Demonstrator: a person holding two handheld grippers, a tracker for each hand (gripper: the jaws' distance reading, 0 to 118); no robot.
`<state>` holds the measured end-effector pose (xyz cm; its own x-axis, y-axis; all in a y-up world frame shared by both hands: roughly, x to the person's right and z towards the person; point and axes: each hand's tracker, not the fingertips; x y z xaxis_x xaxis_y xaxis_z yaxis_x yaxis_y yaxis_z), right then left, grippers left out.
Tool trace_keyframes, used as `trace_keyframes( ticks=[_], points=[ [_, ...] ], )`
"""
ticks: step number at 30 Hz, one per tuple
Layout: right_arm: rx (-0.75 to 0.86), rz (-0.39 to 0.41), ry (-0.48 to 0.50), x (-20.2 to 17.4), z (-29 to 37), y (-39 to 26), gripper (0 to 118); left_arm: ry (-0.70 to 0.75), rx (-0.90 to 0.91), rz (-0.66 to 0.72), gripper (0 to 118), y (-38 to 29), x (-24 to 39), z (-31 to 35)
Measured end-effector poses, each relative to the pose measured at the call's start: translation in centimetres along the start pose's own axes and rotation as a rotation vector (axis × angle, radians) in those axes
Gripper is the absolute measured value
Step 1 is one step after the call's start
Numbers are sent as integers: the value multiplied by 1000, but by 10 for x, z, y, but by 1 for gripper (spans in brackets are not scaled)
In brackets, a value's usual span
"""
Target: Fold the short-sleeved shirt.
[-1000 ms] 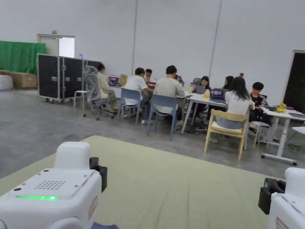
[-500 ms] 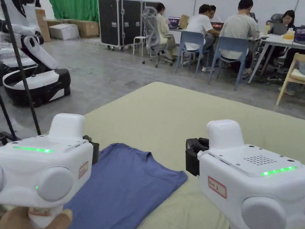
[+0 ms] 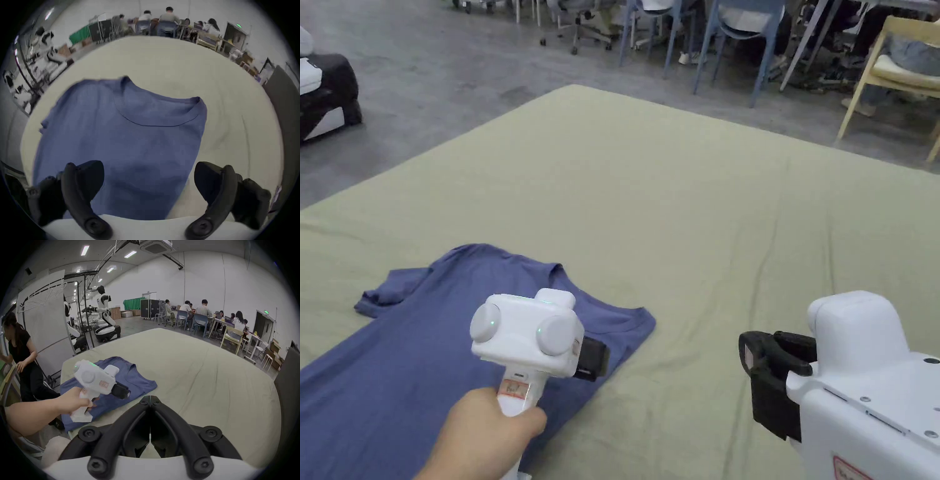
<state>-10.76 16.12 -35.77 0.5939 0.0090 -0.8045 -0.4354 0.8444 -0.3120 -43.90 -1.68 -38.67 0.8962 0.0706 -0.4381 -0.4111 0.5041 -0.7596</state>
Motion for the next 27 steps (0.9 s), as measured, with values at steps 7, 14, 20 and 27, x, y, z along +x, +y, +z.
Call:
trace_keyframes(
  ticks=[7, 14, 20, 27],
  points=[
    [-31, -23, -1, 8, -7, -9, 2, 95, -60, -89, 118, -8, 3, -45],
    [-48, -43, -28, 17, 10, -19, 2, 125, 52, 44, 11, -5, -21, -1],
    [-18, -121, -89, 35, 50, -23, 2, 69, 129, 124, 11, 2, -21, 52],
    [97, -266, -308, 104, 171, -28, 2, -52, 259, -78, 10, 53, 129, 139]
  ],
)
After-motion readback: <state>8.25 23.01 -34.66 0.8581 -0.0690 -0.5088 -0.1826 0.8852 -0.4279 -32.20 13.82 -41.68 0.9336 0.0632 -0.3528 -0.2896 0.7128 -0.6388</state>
